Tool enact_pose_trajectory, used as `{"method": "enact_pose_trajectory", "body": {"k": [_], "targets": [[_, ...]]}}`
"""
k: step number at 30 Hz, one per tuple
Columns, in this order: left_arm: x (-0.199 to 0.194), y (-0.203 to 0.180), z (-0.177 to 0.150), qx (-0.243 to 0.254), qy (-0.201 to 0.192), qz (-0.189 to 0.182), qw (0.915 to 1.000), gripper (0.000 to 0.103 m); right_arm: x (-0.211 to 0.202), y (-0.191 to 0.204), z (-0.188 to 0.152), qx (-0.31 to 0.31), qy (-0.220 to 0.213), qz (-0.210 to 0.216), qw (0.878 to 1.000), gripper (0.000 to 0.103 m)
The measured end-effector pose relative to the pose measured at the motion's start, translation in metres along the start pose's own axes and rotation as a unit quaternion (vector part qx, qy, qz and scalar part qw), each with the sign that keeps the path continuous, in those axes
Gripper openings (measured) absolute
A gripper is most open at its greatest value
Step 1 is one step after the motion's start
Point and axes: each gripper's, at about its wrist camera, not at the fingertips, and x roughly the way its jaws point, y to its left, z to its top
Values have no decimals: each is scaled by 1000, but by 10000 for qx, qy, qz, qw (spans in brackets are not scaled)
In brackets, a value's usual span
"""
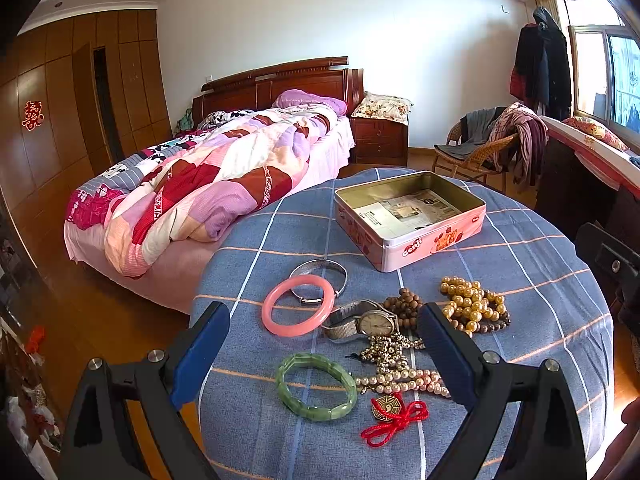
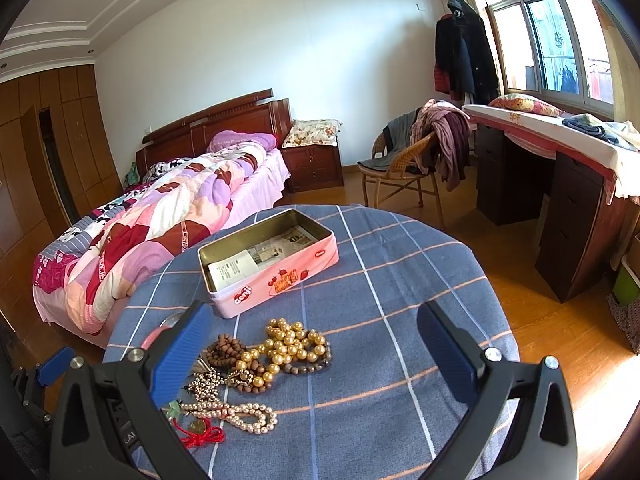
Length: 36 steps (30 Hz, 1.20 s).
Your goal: Organize jewelry
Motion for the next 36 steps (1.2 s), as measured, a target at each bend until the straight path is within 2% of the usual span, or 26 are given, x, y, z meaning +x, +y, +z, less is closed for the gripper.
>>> {"method": "enact_pose_trajectory", "body": {"k": [36], "targets": [[-2,1,1,-16,-16,8,10000,95,2,0,-3,34,51,44,10000,103]]}}
